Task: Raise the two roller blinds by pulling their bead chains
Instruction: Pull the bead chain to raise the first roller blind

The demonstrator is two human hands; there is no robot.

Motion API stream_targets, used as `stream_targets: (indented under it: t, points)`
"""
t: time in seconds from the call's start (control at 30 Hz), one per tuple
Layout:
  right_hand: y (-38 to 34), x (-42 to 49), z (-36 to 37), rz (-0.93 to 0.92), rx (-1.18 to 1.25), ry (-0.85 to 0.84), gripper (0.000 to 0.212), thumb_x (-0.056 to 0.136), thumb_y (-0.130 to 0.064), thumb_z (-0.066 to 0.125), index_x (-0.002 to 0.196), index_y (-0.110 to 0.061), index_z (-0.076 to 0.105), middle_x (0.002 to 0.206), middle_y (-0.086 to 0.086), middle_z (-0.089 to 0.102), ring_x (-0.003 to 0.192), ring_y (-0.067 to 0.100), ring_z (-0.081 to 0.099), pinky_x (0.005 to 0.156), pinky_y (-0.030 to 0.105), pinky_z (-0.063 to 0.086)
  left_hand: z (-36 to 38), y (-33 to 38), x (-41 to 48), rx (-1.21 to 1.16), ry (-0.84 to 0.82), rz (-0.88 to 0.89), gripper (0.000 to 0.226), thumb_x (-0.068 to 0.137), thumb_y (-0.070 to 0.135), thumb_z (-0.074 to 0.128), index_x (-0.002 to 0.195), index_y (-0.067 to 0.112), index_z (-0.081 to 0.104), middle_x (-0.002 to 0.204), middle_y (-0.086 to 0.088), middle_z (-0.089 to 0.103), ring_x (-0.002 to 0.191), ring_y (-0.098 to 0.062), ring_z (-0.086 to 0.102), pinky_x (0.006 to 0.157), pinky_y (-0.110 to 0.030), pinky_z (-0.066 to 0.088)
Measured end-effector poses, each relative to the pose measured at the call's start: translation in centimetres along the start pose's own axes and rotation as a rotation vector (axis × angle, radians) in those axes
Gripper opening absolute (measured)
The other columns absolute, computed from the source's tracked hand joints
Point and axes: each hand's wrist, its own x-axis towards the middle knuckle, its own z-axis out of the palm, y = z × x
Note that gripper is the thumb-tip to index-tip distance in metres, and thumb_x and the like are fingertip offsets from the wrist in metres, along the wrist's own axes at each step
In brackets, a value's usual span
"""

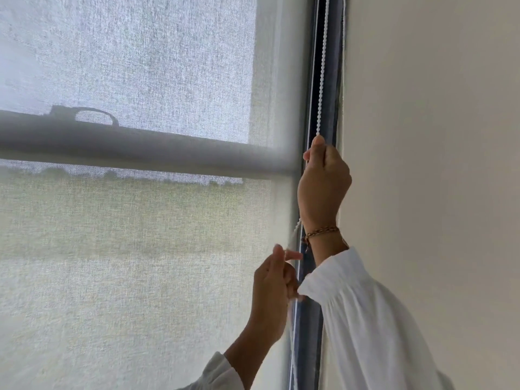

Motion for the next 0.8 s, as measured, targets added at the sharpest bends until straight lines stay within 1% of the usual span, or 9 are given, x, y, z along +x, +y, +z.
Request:
stream_targets:
  t: [0.07, 0.13, 0.3, 0.37, 0.43, 0.53, 0.63, 0.73, 0.8]
  points:
    - [0.5, -0.3, -0.1, -0.041, -0.015, 0.019, 0.035, 0.095, -0.02, 0.043, 0.072, -0.001, 0.061, 0.058, -0.007, 0.053, 0.049, -0.008, 0.05, 0.052, 0.004, 0.035, -0.9, 1.4, 1.8, -0.054, 0.006, -0.003, 0.038, 0.094, 0.04, 0.031, 0.097, 0.019, 0.062, 0.073, -0.003, 0.056, 0.071, -0.014, 0.058, 0.069, -0.026, 0.052]
    - [1.4, -1.5, 0.0, -0.075, -0.059, 0.039, 0.035, 0.094, -0.02, 0.044, 0.07, 0.0, 0.061, 0.059, -0.001, 0.057, 0.052, -0.008, 0.05, 0.052, 0.001, 0.033, -1.5, 3.4, 3.9, -0.054, -0.005, 0.056, 0.037, 0.095, 0.041, 0.028, 0.102, 0.021, 0.058, 0.094, -0.002, 0.062, 0.095, -0.019, 0.06, 0.089, -0.03, 0.047]
    - [5.8, -8.4, 0.5, -0.173, -0.17, -0.048, 0.058, 0.095, -0.046, 0.03, 0.065, -0.004, 0.057, 0.053, 0.009, 0.061, 0.044, 0.012, 0.05, 0.045, 0.016, 0.037, -0.3, 9.3, 7.8, 0.089, -0.166, 0.165, 0.027, 0.095, 0.033, 0.036, 0.099, 0.017, 0.058, 0.111, -0.006, 0.063, 0.114, -0.024, 0.057, 0.104, -0.036, 0.04]
    - [7.0, -11.4, 0.4, -0.169, -0.163, -0.103, 0.063, 0.093, -0.055, 0.025, 0.063, -0.009, 0.057, 0.049, 0.003, 0.059, 0.051, 0.012, 0.054, 0.042, 0.008, 0.036, 0.0, 10.7, 8.9, 0.093, -0.198, 0.168, 0.026, 0.094, 0.031, 0.041, 0.097, 0.014, 0.06, 0.107, -0.008, 0.065, 0.107, -0.026, 0.061, 0.099, -0.037, 0.045]
    - [8.0, -13.5, 0.1, -0.169, -0.17, -0.129, 0.06, 0.092, -0.054, 0.028, 0.062, -0.011, 0.057, 0.046, 0.0, 0.058, 0.061, 0.008, 0.056, 0.041, 0.002, 0.033, 0.0, 11.3, 9.6, 0.022, -0.229, 0.124, 0.026, 0.094, 0.029, 0.043, 0.093, 0.011, 0.061, 0.082, -0.003, 0.066, 0.078, -0.017, 0.064, 0.074, -0.027, 0.054]
    - [8.6, -14.7, -0.1, -0.184, -0.16, -0.184, 0.055, 0.093, -0.053, 0.03, 0.064, -0.014, 0.056, 0.046, -0.006, 0.055, 0.045, -0.002, 0.049, 0.043, 0.0, 0.03, -0.2, 10.6, 9.7, -0.061, -0.203, 0.069, 0.031, 0.096, 0.028, 0.04, 0.083, 0.01, 0.062, 0.043, 0.009, 0.041, 0.035, -0.004, 0.034, 0.033, -0.014, 0.029]
    - [8.8, -14.3, -0.1, -0.097, -0.038, -0.276, 0.047, 0.088, -0.061, 0.031, 0.068, -0.024, 0.052, 0.047, -0.022, 0.048, 0.047, -0.004, 0.049, 0.046, 0.004, 0.034, 0.0, 9.7, 9.5, -0.178, -0.146, 0.167, 0.037, 0.097, 0.029, 0.038, 0.067, 0.015, 0.054, 0.034, 0.011, 0.03, 0.026, -0.004, 0.024, 0.029, -0.01, 0.019]
    - [9.3, -12.7, -0.6, 0.238, 0.159, -0.404, 0.066, 0.071, -0.082, 0.027, 0.066, -0.023, 0.057, 0.053, -0.019, 0.056, 0.055, 0.001, 0.053, 0.055, 0.008, 0.04, 0.4, 9.3, 9.1, -0.237, -0.143, 0.204, 0.037, 0.096, 0.029, 0.039, 0.063, 0.015, 0.049, 0.034, 0.011, 0.032, 0.025, -0.003, 0.023, 0.028, -0.009, 0.018]
    - [9.7, -10.4, -1.1, 0.46, 0.256, -0.45, 0.073, 0.069, -0.083, 0.017, 0.067, -0.025, 0.062, 0.064, -0.015, 0.063, 0.074, 0.002, 0.06, 0.07, 0.011, 0.041, 0.7, 8.4, 8.6, -0.233, -0.141, 0.182, 0.037, 0.095, 0.029, 0.04, 0.061, 0.015, 0.048, 0.035, 0.011, 0.033, 0.025, -0.002, 0.023, 0.029, -0.009, 0.017]
